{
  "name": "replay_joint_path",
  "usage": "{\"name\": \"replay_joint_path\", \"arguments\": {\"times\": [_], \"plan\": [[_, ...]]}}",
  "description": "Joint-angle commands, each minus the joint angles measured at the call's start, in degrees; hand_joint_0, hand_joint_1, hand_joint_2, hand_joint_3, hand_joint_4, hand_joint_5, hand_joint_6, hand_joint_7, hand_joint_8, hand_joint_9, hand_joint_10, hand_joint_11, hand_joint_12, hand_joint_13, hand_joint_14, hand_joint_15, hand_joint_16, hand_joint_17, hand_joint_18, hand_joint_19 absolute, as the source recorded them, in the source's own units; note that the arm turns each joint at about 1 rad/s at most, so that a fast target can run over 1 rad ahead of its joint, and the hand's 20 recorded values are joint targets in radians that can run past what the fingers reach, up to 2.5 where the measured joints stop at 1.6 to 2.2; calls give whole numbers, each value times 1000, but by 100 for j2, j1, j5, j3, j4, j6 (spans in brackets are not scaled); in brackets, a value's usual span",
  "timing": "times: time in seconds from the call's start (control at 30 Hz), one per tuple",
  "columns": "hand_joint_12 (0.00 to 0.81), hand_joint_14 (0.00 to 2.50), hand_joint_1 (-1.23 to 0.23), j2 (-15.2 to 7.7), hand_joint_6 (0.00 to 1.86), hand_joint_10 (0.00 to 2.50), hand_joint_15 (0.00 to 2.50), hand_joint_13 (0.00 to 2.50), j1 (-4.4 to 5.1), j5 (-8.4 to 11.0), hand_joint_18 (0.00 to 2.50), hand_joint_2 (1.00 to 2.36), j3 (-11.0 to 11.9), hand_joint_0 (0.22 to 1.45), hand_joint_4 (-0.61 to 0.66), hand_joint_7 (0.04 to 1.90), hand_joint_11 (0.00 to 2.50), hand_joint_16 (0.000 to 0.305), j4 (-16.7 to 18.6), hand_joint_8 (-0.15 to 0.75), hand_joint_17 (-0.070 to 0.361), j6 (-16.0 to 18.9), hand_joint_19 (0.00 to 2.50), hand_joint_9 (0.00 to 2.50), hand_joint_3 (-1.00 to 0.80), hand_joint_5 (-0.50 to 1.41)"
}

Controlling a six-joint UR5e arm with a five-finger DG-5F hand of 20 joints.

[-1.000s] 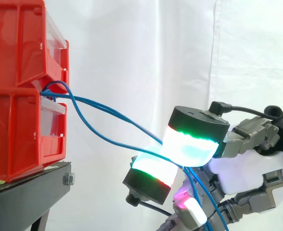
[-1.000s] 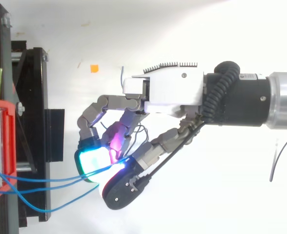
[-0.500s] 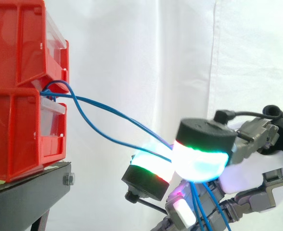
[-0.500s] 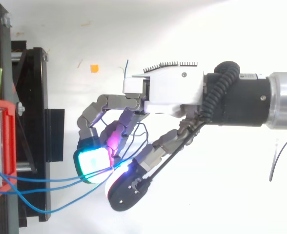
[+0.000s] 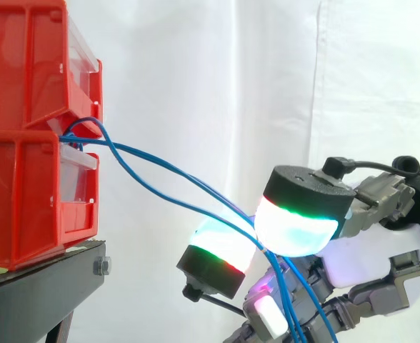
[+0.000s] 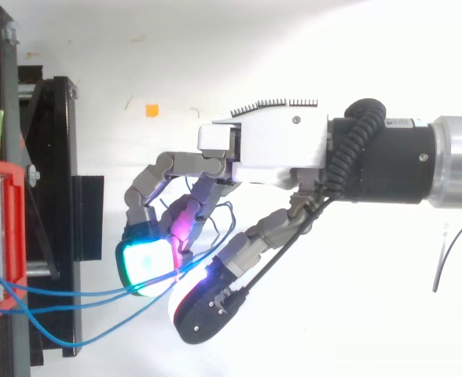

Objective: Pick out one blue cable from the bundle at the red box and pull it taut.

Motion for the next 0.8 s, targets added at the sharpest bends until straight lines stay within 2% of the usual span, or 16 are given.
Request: {"name": "replay_joint_path", "arguments": {"times": [0.0, 0.27, 0.4, 0.5, 0.63, 0.77], "plan": [[213, 10, -889, 4, 928, 20, 266, 668, 0, 0, 707, 1000, 3, 525, -104, 918, 554, 33, -3, 255, 75, 1, 332, 1021, -500, -168], [199, 9, -833, 4, 905, 20, 256, 662, 0, 0, 686, 1000, 3, 515, -75, 914, 559, 31, -3, 270, 69, 1, 328, 1059, -500, -156], [172, 11, -726, 4, 889, 18, 254, 655, 0, 0, 650, 1000, 3, 592, -105, 982, 562, 26, -12, 265, 59, 1, 345, 1108, -500, -143], [168, 9, -806, 4, 901, 19, 250, 653, 0, 0, 639, 1002, 3, 666, -124, 1026, 564, 26, -3, 265, 57, 1, 339, 1115, -476, -141], [166, 11, -868, -5, 909, 21, 245, 650, 0, 0, 638, 1012, -6, 695, -147, 1076, 587, 26, -3, 267, 57, 1, 328, 1116, -374, -141], [168, 9, -900, 4, 913, 19, 247, 649, 9, 0, 639, 1013, 3, 724, -164, 1112, 582, 26, -3, 271, 58, 1, 320, 1120, -360, -142]]}}
